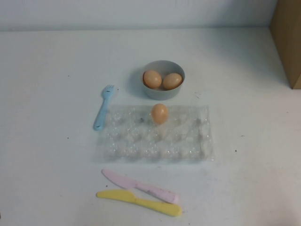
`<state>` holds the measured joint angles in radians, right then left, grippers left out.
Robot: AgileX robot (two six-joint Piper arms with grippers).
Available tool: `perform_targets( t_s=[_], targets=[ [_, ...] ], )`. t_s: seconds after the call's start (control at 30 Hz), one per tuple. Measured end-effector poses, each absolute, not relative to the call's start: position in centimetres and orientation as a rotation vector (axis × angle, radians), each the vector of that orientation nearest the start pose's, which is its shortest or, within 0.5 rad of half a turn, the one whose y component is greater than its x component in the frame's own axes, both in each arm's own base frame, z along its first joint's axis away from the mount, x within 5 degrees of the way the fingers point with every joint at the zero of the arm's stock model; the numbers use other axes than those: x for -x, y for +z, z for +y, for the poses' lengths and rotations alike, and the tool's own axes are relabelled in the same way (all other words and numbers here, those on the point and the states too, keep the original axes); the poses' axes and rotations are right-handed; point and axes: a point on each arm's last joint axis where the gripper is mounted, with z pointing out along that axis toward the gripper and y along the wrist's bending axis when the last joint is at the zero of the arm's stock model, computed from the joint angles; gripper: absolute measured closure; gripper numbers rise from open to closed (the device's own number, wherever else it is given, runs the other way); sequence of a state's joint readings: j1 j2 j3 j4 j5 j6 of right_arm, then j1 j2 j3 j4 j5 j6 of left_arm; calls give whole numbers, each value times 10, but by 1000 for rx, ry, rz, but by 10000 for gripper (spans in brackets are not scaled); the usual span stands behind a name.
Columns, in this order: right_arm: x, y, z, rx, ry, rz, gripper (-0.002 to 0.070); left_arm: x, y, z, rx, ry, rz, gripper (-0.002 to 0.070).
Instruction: Take an egg out of the egg box
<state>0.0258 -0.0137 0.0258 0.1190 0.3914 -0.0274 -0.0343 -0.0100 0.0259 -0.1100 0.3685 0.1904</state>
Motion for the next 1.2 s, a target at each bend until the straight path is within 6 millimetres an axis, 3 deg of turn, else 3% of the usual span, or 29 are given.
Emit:
perform_targets(
  t_s=[1.2],
  targets=[
    [-52,170,5,-23,117,1886,694,-53,172,-5,-118,-16,1864,678]
  ],
)
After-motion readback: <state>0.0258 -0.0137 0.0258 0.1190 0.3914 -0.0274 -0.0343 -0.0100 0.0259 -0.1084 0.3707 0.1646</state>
